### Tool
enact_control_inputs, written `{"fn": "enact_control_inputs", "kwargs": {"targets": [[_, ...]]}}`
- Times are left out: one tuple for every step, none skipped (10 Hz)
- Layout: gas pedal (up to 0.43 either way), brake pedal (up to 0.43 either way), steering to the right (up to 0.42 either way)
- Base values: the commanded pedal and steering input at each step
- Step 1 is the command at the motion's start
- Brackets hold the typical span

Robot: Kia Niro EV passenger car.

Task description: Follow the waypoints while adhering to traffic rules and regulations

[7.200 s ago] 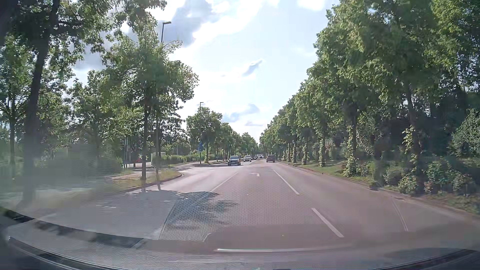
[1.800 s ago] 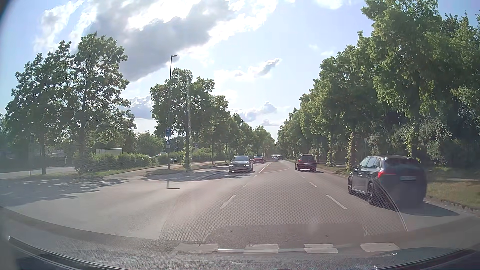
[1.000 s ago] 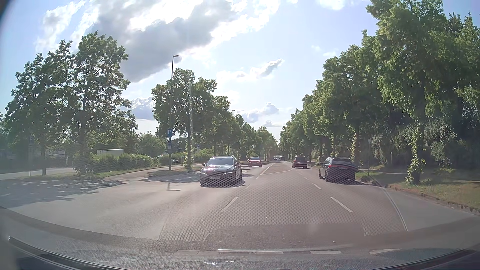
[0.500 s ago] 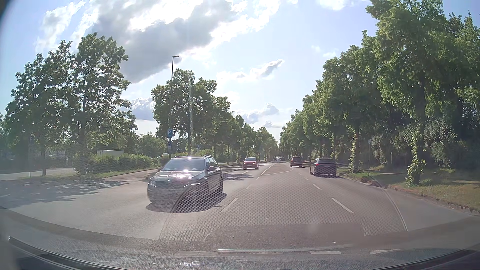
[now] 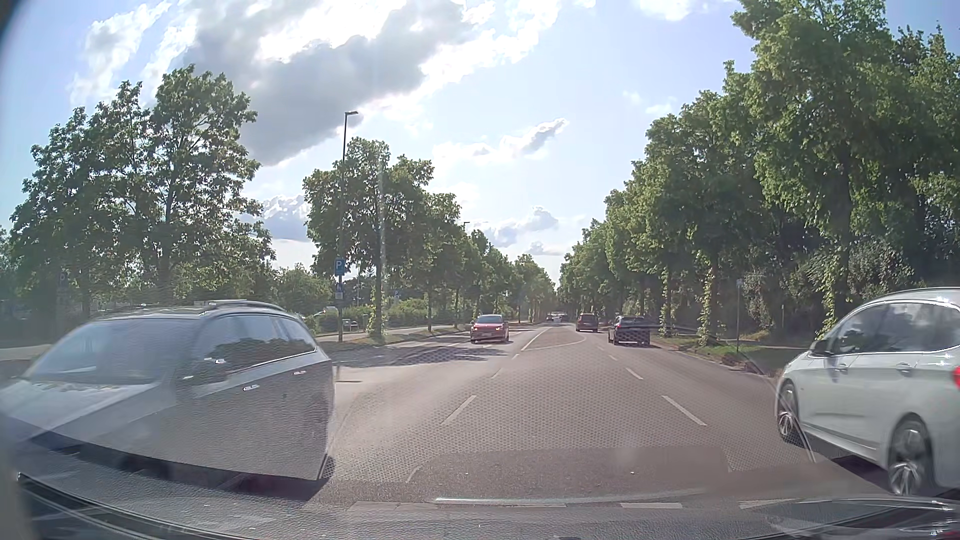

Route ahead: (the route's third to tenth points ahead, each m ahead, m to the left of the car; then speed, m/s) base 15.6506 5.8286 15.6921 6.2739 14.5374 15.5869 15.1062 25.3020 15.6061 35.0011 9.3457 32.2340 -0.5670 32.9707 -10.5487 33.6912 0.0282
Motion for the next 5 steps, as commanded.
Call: {"fn": "enact_control_inputs", "kwargs": {"targets": [[0.0,0.195,-0.084],[0.0,0.171,-0.086],[0.0,0.165,-0.085],[0.0,0.165,-0.079],[0.0,0.165,-0.064]]}}
